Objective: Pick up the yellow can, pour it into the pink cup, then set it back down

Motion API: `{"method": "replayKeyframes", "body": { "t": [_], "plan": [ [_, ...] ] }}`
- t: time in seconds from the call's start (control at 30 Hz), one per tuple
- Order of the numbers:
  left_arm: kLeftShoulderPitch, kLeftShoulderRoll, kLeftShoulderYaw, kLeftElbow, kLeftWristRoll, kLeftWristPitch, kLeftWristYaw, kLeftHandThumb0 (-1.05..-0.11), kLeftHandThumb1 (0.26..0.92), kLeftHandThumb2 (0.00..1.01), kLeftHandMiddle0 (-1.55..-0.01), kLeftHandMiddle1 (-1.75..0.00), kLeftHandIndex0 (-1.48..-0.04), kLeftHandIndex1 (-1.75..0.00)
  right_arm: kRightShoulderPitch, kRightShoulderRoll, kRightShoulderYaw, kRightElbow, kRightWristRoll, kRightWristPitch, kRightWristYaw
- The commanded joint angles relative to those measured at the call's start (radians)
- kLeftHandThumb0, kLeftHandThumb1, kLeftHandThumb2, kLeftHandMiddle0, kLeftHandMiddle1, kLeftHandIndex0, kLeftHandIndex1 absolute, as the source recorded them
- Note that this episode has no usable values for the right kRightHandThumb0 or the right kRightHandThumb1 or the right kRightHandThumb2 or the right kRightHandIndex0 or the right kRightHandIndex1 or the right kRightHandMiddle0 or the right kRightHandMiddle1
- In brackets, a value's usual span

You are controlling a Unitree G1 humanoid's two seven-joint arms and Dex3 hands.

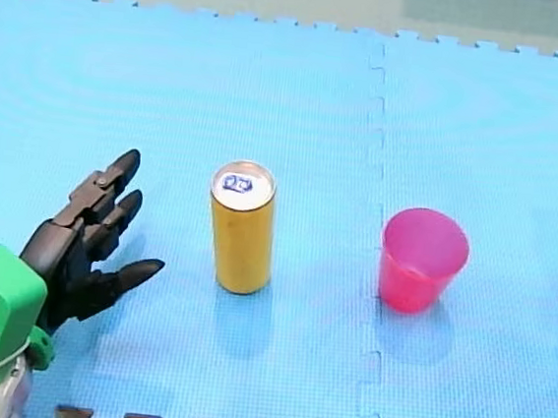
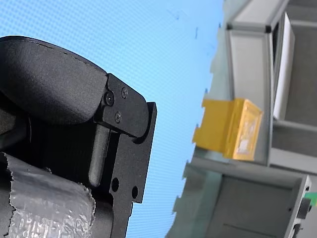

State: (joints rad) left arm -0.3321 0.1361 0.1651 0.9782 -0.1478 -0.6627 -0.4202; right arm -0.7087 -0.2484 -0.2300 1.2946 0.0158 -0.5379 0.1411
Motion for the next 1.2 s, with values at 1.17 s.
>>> {"method": "replayKeyframes", "body": {
  "t": [1.17],
  "plan": [
    [0.027, -0.169, 0.131, -0.209, -0.269, 0.099, 0.033, -0.896, 0.776, 0.01, -0.47, -0.06, -0.46, -0.03, 0.001, 0.001, -0.004, 0.004, 0.003, 0.004, 0.003]
  ]
}}
